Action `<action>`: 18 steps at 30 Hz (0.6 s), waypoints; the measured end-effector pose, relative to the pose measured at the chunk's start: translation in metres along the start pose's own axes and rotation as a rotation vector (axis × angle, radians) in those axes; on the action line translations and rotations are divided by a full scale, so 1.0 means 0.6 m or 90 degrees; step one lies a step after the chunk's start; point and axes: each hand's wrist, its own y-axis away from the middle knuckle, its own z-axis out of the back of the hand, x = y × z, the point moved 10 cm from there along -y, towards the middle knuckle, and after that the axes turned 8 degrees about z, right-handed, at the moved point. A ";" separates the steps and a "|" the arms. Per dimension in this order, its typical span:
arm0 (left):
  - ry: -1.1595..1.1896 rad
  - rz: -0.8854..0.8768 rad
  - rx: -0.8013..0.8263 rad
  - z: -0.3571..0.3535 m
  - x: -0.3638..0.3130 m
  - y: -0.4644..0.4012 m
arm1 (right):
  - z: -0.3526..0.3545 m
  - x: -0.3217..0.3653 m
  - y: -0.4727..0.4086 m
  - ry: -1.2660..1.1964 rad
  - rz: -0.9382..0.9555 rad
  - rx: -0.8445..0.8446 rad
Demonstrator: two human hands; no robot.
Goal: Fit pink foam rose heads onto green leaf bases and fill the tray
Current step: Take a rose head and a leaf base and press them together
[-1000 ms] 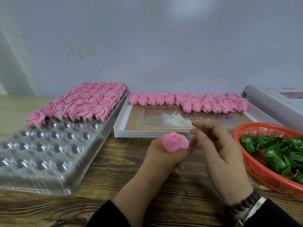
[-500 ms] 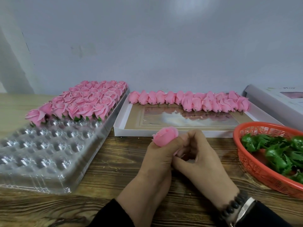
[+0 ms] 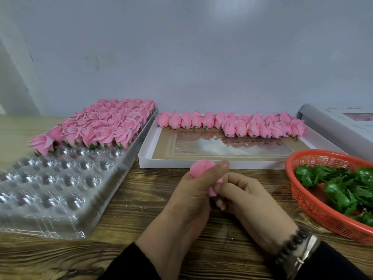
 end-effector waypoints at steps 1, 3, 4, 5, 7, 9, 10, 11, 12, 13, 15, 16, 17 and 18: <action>0.000 0.000 -0.005 0.002 0.001 -0.001 | -0.002 -0.002 0.001 -0.015 -0.004 0.009; 0.011 -0.006 -0.004 0.004 0.000 -0.003 | -0.002 0.001 0.002 -0.014 0.008 0.012; 0.022 -0.008 0.003 0.004 0.000 -0.003 | -0.003 0.004 0.003 -0.003 0.017 0.014; 0.037 -0.006 0.012 0.004 0.002 -0.004 | -0.002 0.005 0.003 0.017 0.026 0.016; 0.068 0.005 0.022 0.006 0.006 -0.005 | 0.001 0.009 0.003 0.063 0.038 0.011; 0.070 0.012 0.025 0.006 0.007 -0.006 | 0.006 0.014 0.003 0.091 0.044 -0.005; 0.057 0.016 0.022 0.006 0.007 -0.005 | 0.006 0.016 0.002 0.098 0.040 -0.004; 0.043 0.022 0.016 0.007 0.007 -0.004 | 0.006 0.013 0.002 0.091 0.029 0.000; 0.031 0.028 0.008 0.008 0.007 -0.004 | 0.004 0.008 0.003 0.064 0.014 0.007; 0.025 0.031 0.004 0.009 0.007 -0.004 | 0.001 0.002 0.003 0.024 -0.003 0.017; 0.024 0.031 0.001 0.012 0.006 -0.004 | -0.005 -0.006 0.004 -0.033 -0.025 0.034; 0.026 0.028 0.001 0.012 0.004 -0.002 | -0.004 -0.008 0.004 -0.023 -0.028 0.033; 0.024 0.020 0.003 0.011 0.001 -0.001 | -0.001 -0.009 0.003 0.001 -0.024 0.023; 0.014 0.006 -0.001 0.012 -0.003 0.001 | 0.007 -0.008 0.002 0.027 -0.013 0.003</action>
